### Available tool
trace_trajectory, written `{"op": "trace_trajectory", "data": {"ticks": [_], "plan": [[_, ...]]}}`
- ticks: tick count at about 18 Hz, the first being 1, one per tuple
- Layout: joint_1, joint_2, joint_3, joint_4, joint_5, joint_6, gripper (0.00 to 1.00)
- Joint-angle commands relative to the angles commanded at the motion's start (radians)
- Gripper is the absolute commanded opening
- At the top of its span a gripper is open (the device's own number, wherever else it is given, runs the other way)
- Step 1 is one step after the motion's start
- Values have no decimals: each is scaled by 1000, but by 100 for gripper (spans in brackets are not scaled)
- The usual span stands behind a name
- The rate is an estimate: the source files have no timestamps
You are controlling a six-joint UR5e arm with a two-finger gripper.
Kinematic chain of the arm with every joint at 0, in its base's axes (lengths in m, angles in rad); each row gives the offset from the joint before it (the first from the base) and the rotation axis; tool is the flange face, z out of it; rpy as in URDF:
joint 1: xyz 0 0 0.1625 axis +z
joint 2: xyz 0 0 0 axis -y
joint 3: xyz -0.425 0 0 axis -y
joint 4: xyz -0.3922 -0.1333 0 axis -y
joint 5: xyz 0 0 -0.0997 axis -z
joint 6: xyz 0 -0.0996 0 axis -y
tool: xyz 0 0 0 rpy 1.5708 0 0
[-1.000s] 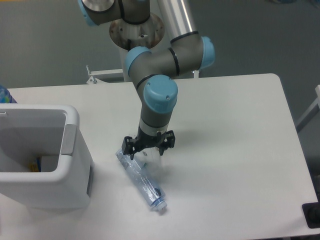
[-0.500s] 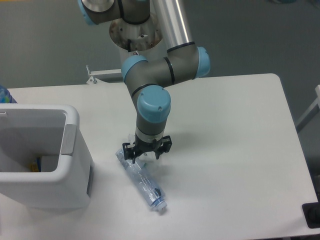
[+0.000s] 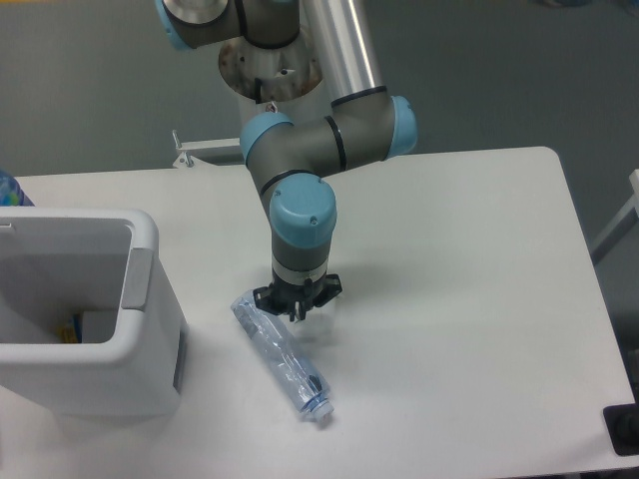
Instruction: Place the trash in the trash can
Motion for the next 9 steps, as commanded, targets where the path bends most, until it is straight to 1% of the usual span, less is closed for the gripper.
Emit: {"op": "trace_trajectory", "data": {"ticks": [6, 9], "plan": [[6, 3, 2, 0, 14, 57, 0], [43, 12, 18, 0, 11, 61, 0]]}}
